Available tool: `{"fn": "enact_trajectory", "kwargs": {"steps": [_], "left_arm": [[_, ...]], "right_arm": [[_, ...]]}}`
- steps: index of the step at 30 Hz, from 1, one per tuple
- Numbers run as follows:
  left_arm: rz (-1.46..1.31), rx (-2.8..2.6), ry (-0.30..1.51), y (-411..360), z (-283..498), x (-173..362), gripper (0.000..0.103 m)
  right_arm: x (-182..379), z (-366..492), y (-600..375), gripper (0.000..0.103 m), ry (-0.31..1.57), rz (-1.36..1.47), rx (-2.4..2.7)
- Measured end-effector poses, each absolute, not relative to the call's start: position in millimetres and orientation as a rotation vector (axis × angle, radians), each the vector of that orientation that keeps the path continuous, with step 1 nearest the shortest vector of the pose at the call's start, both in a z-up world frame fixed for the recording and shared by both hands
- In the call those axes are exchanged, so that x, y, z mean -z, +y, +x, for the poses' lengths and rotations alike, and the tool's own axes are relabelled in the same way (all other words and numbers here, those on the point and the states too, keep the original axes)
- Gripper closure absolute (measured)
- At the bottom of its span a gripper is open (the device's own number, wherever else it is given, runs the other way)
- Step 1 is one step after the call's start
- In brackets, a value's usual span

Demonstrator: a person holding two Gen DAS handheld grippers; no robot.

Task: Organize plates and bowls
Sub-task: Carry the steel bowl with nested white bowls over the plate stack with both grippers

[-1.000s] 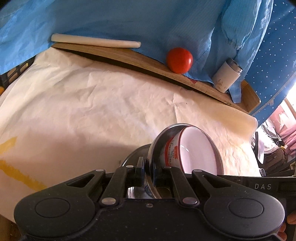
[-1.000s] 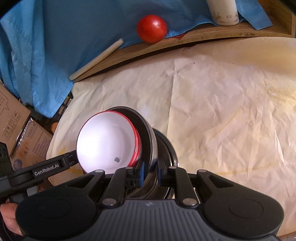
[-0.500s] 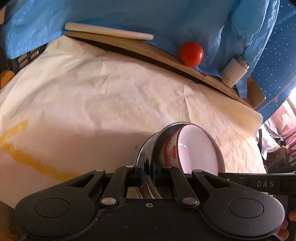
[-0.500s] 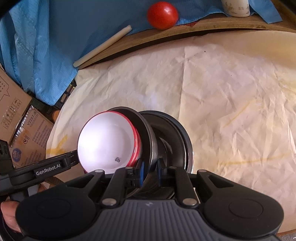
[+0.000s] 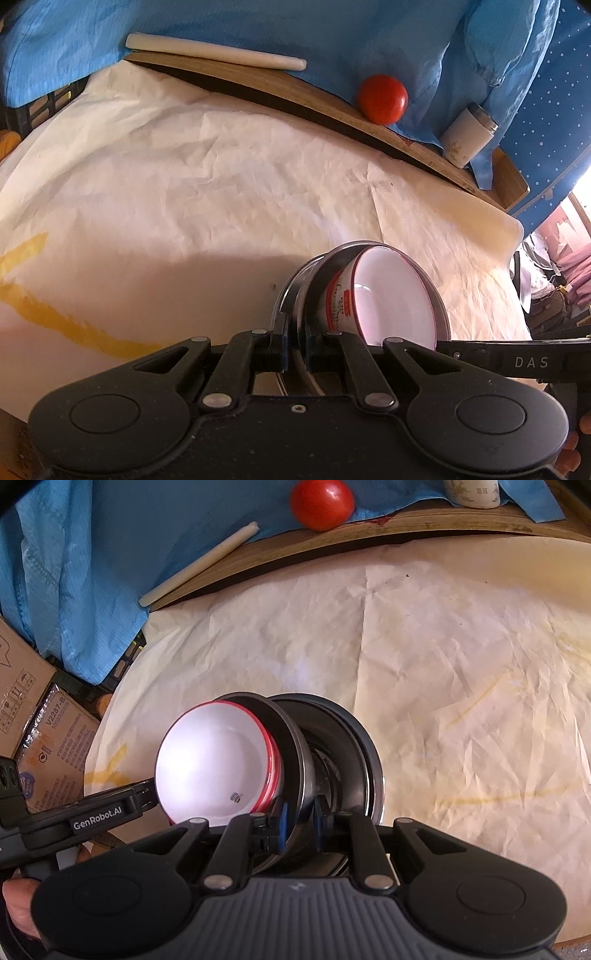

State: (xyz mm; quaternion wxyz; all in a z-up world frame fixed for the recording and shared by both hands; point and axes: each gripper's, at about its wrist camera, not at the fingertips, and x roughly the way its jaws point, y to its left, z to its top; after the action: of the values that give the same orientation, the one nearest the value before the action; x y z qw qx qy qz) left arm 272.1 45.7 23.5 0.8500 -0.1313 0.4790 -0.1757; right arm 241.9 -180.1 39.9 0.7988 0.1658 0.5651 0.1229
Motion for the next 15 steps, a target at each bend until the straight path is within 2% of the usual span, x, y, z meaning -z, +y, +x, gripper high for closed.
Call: {"fn": "enact_trajectory", "kwargs": {"steps": [15], "left_arm": [[-0.221, 0.381, 1.001, 32, 270, -22, 0.097]], "right_arm": [[-43, 242, -188, 0.087, 1.213, 0.364, -0.254]]}}
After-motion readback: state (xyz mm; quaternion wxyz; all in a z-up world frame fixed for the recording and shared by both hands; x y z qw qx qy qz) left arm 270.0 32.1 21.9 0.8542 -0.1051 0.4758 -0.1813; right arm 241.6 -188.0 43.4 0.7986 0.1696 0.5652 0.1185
